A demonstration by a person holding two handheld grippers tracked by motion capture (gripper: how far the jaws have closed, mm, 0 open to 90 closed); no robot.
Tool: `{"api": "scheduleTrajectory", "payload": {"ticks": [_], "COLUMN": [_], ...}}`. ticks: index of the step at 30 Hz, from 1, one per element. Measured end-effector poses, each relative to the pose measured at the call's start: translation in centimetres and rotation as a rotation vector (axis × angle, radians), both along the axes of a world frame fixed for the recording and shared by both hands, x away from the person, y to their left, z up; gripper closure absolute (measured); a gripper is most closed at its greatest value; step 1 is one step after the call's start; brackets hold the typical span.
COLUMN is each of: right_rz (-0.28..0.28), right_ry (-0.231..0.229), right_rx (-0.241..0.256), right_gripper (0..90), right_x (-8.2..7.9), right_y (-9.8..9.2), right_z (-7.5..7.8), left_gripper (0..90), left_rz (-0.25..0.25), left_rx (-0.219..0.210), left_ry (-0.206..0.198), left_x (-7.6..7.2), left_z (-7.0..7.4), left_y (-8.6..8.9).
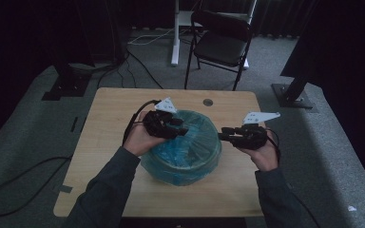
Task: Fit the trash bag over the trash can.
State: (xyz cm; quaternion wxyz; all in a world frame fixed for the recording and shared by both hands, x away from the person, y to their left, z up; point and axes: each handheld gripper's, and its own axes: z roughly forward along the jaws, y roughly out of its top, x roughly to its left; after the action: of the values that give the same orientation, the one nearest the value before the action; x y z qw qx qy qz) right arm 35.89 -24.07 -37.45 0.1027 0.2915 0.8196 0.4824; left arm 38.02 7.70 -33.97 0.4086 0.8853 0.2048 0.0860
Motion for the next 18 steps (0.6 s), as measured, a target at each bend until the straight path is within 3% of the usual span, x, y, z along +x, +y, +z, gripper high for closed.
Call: {"api": "scheduleTrajectory", "payload": {"ticks": [18], "right_rz": [0.000], "right_ry": [0.001], "right_rx": [-0.003], "right_gripper": [67.6], "right_x": [0.0], "right_y": [-0.1], "right_z": [-0.1], "left_gripper": [56.3], "left_rz": [-0.004], "left_rx": [0.091], "left_ry": [-0.032], "left_x": [0.3], "left_z": [-0.5], "left_y": [-1.9]}}
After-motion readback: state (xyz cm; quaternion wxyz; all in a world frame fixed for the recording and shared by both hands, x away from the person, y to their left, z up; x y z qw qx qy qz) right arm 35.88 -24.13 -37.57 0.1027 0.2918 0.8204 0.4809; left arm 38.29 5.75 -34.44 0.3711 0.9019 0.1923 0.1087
